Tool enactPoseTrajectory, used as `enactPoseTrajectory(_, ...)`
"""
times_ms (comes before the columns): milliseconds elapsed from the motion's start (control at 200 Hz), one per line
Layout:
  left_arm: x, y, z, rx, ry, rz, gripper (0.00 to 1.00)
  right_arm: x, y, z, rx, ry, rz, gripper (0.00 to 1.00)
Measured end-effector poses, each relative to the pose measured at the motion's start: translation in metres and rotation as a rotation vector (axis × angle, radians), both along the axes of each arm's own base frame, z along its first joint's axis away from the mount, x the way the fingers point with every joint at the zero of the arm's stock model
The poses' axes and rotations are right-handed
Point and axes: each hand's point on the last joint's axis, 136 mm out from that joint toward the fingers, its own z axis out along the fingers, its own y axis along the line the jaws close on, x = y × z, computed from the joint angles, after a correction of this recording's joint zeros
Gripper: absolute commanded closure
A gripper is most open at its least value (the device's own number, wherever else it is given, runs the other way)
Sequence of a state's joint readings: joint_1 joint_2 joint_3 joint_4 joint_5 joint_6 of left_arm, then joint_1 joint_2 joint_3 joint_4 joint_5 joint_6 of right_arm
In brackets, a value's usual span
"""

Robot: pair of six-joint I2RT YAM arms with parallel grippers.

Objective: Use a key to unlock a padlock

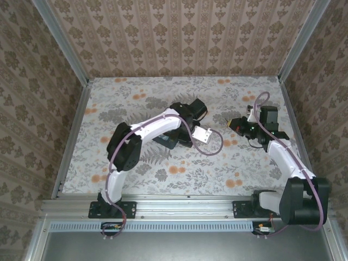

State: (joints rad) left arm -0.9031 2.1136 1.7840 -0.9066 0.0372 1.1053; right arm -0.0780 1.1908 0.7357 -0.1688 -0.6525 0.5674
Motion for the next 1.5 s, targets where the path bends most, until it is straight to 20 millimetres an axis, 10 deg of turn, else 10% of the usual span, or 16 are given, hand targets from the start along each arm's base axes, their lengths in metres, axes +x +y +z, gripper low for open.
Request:
enactPoseTrajectory(600,0.029,0.027,-0.040,0.296,-0.092,-0.037,0.29,-0.002,-0.027,-0.025,-0.037,0.055,-0.130,1.00)
enactPoseTrajectory(1160,0.036,0.027,-0.056,0.349,-0.067,-0.023,0.43,0.005,-0.023,-0.022,-0.002,0.046,-0.109,1.00)
enactPoseTrajectory(1500,0.033,0.028,-0.052,0.346,-0.044,0.007,0.69,0.005,-0.020,-0.022,0.005,0.051,-0.098,1.00)
